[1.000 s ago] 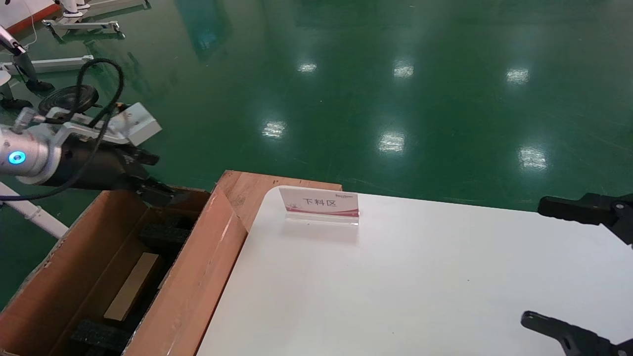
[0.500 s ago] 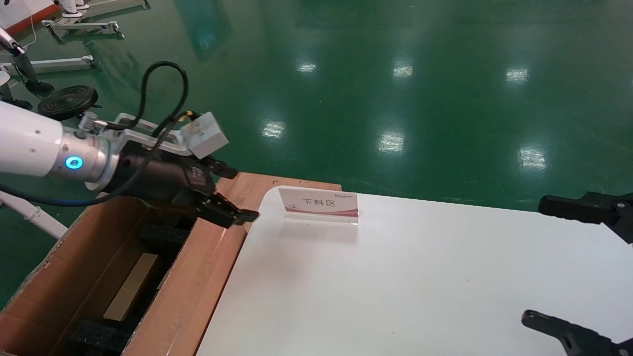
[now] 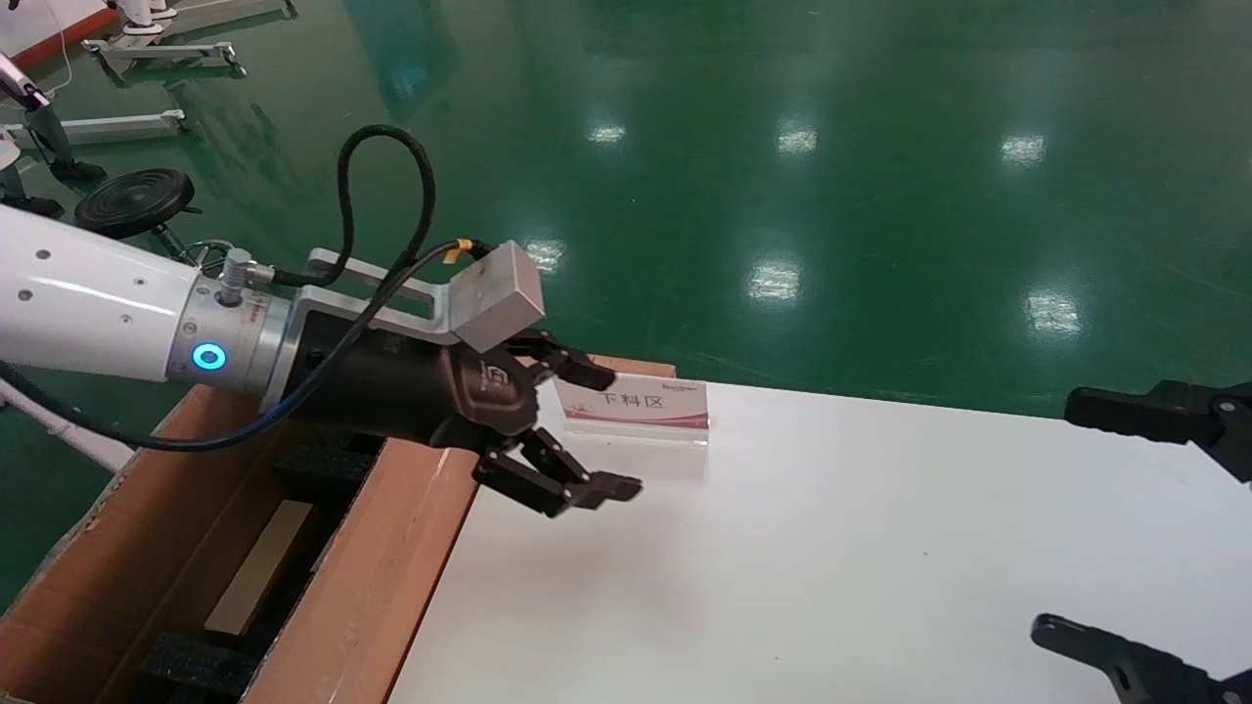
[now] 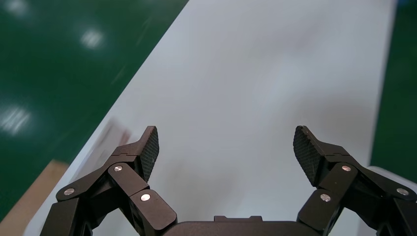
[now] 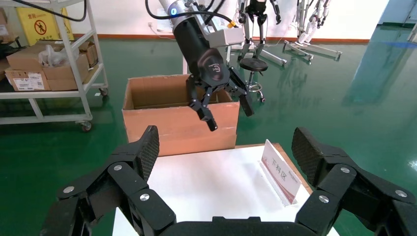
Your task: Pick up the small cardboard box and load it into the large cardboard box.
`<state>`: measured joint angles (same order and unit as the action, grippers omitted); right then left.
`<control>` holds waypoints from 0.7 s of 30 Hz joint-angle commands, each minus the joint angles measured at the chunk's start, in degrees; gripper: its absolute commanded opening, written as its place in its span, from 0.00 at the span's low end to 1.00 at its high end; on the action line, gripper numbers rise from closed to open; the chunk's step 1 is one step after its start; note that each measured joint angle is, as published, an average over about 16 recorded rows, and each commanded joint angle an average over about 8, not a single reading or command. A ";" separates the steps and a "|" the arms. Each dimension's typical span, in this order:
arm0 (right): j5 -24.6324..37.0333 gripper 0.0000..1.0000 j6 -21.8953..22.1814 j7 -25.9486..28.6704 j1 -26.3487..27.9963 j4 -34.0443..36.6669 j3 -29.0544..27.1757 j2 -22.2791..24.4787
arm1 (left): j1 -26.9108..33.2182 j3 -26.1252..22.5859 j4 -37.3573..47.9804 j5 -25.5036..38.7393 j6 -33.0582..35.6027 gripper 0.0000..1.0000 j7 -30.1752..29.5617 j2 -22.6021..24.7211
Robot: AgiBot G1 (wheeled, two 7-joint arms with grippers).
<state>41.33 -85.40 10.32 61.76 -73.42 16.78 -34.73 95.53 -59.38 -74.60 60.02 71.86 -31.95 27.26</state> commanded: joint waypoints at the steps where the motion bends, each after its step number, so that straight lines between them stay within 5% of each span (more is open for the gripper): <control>1: 0.03 1.00 -0.02 0.03 -0.01 -0.01 -0.05 -0.02 | -2.70 3.45 0.08 -1.44 1.10 1.00 1.69 0.62; 21: 0.36 1.00 -0.20 0.29 -0.14 -0.11 -0.53 -0.20 | -29.57 37.75 0.89 -15.81 12.05 1.00 18.46 6.75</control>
<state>41.68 -85.59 10.61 61.63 -73.52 16.28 -34.92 67.61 -23.74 -73.76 45.09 83.23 -14.53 33.64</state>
